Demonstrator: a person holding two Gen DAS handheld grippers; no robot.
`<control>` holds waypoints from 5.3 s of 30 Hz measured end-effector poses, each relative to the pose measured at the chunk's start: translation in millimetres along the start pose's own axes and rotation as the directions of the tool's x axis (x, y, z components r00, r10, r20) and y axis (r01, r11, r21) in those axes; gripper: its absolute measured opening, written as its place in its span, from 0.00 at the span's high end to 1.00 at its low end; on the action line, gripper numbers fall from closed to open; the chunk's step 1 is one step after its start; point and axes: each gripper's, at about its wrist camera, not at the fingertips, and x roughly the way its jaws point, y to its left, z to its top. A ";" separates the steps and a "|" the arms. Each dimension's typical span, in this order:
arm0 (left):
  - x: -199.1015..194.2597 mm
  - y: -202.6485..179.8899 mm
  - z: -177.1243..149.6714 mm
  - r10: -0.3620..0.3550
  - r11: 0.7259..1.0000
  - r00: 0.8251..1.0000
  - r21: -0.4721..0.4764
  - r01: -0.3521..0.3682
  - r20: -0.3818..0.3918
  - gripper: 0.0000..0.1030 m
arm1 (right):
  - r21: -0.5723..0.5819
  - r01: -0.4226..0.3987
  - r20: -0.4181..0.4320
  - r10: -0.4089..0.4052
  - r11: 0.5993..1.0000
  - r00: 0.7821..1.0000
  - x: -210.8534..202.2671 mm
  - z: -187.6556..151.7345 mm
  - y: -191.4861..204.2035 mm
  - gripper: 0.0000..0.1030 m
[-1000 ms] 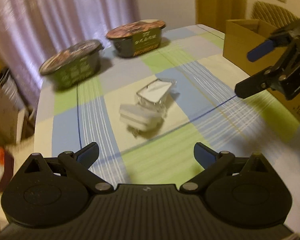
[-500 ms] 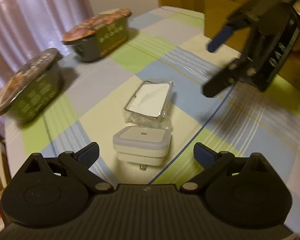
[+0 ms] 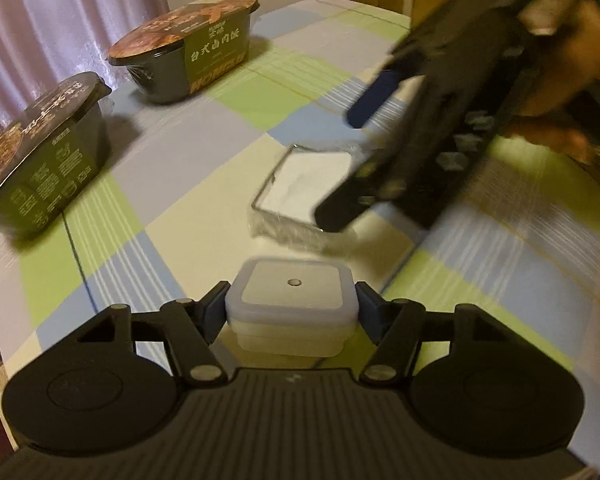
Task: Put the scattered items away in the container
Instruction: 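Grasp the white night light with the left gripper while the right grasps the wrapped white square, then lift the night light and wrapped square and carry both over the cardboard box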
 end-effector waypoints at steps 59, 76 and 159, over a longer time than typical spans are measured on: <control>-79.5 -236.5 -69.9 0.000 0.993 0.991 -0.115 -0.015 -0.135 0.34 | 0.073 0.097 -0.099 -0.089 0.993 0.991 -132.3 -270.6 55.5 0.16; -71.1 -230.8 -68.3 0.033 0.988 0.986 -0.142 -0.057 -0.166 0.39 | 0.036 0.137 -0.078 -0.134 0.990 0.988 -132.3 -277.4 59.5 0.17; -149.4 -319.1 120.3 0.036 0.999 0.994 -0.040 -0.032 0.102 0.39 | 0.105 0.353 0.176 -0.367 0.930 0.914 -359.3 -263.4 -23.5 0.31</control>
